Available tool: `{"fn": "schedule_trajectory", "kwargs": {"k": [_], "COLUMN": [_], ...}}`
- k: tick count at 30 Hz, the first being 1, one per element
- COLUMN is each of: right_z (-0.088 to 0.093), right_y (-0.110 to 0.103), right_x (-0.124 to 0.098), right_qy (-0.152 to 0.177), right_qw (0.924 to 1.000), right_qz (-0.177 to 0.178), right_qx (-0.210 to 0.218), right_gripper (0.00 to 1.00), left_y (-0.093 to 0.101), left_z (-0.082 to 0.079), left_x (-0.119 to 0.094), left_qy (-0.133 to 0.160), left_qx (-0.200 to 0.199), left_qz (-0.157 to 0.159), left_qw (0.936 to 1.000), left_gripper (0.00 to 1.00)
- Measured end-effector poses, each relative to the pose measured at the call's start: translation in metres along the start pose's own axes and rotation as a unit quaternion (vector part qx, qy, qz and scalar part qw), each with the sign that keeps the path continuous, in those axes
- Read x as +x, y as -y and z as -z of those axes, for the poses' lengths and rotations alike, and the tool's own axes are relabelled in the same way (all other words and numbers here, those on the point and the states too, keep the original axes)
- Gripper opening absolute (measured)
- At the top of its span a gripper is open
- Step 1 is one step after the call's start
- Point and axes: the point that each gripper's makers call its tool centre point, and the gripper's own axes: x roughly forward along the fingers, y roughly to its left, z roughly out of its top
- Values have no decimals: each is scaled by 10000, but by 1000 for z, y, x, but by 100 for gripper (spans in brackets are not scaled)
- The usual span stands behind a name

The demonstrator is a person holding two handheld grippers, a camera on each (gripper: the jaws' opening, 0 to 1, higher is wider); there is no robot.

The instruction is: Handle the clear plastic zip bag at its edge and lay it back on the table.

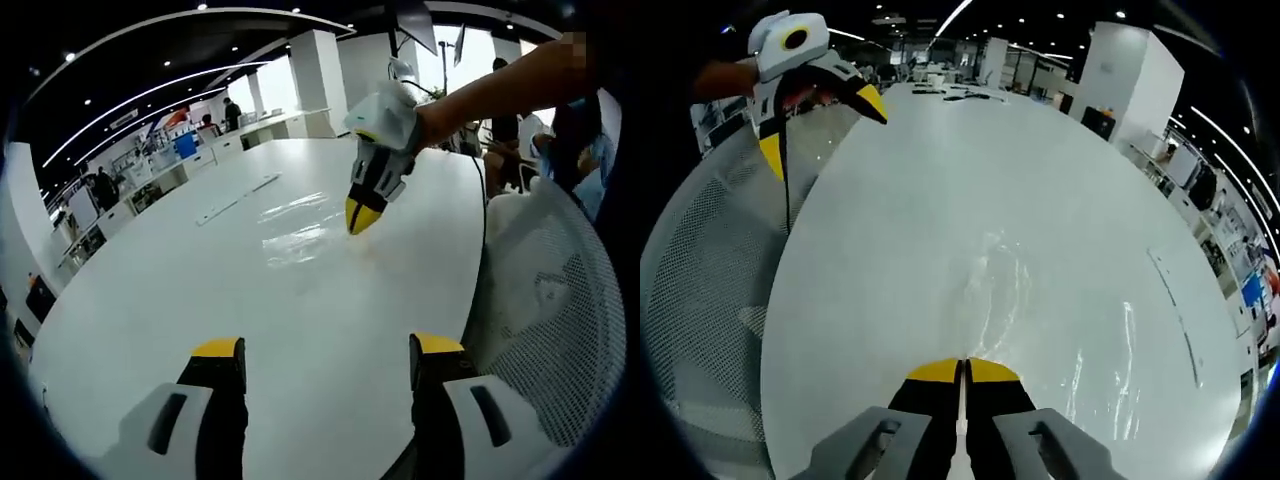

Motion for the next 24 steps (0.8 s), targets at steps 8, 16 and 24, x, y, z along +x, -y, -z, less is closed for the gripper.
{"fn": "schedule_trajectory", "kwargs": {"k": [8, 16, 24], "right_z": [-7, -8, -17], "right_y": [-12, -17, -39], "right_x": [-7, -17, -25], "right_qy": [-6, 60, 113], "right_qw": [9995, 9990, 9948], "right_qz": [-59, -100, -362], "right_qx": [-300, -425, -948], "right_gripper": [0, 0, 0], "left_y": [1, 4, 9], "left_z": [-4, -6, -8], "left_x": [3, 5, 7], "left_qy": [19, 30, 13], "left_qx": [108, 217, 330], "left_qz": [34, 58, 126], "left_qw": [9999, 9997, 9994], "left_gripper": [62, 61, 60]}}
